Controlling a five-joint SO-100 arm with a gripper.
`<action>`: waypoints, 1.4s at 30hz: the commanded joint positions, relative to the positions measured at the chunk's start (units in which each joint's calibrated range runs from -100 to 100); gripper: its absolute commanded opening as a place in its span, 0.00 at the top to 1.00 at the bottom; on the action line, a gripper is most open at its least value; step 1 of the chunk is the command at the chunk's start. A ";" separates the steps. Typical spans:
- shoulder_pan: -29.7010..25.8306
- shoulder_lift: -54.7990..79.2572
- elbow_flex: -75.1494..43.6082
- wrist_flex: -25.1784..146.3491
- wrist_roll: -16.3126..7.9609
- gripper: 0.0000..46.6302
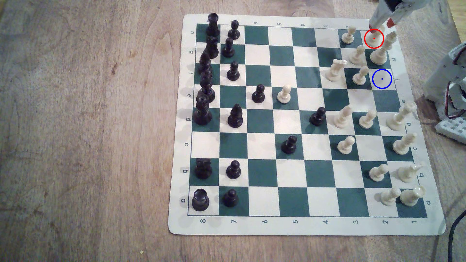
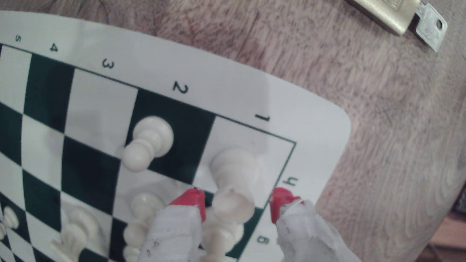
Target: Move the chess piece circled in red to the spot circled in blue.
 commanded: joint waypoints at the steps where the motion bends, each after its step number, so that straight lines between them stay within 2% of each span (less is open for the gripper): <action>1: -0.34 -0.13 -0.70 -0.70 -0.05 0.69; 16: -2.06 0.97 -0.34 -1.27 -0.49 0.73; 20: -2.06 0.80 -0.16 -1.27 -0.49 0.80; 26: -2.22 0.80 0.02 -1.27 -0.44 0.99; 33: -0.89 -1.83 0.38 -2.42 0.00 0.99; 42: -0.89 -13.71 -3.97 3.56 0.49 0.99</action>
